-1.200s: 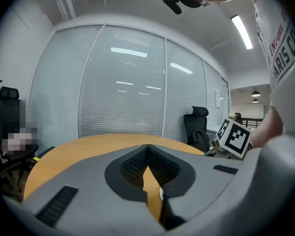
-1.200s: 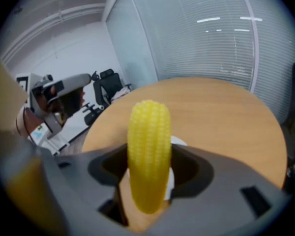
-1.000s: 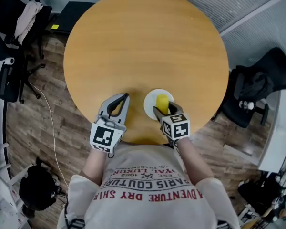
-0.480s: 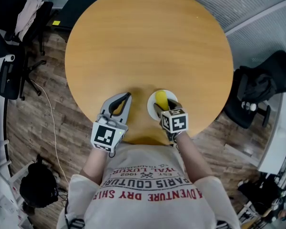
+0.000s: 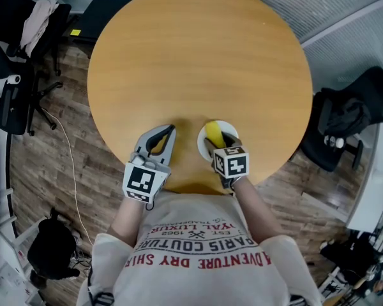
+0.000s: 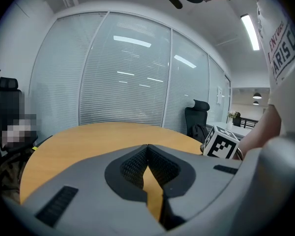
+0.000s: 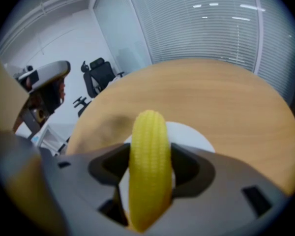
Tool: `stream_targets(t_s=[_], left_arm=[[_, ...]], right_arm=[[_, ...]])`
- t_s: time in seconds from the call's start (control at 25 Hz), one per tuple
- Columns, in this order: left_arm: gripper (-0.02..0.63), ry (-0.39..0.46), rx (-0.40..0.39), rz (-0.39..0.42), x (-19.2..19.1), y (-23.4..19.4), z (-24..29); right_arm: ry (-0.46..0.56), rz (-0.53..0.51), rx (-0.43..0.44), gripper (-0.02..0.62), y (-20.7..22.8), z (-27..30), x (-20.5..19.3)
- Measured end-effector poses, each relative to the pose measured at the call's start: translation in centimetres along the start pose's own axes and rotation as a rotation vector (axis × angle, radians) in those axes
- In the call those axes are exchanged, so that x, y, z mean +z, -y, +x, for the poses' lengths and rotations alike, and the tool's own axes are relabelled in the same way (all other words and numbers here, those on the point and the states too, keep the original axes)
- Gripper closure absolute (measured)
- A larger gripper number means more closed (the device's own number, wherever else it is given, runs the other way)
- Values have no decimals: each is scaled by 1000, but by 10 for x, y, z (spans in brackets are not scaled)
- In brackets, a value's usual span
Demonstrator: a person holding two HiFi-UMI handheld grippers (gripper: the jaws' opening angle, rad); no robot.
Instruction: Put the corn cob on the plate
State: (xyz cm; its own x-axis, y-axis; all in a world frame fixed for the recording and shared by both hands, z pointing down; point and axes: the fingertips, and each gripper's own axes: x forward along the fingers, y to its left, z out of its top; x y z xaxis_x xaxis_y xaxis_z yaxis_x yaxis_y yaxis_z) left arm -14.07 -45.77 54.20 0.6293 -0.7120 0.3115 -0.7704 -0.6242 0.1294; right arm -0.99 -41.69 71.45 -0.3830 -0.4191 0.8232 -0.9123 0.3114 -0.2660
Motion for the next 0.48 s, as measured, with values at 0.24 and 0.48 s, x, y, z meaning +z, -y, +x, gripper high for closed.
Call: stream_targets(t_s=[0.24,0.48], left_arm=[[572,-13,-29,4,-1,3,0],[572,26,-34,23,15,8,-8]], right_arm=[[99,38,-23,324,0,-16,18],[273,-27,-70,478,-10,-59,52]])
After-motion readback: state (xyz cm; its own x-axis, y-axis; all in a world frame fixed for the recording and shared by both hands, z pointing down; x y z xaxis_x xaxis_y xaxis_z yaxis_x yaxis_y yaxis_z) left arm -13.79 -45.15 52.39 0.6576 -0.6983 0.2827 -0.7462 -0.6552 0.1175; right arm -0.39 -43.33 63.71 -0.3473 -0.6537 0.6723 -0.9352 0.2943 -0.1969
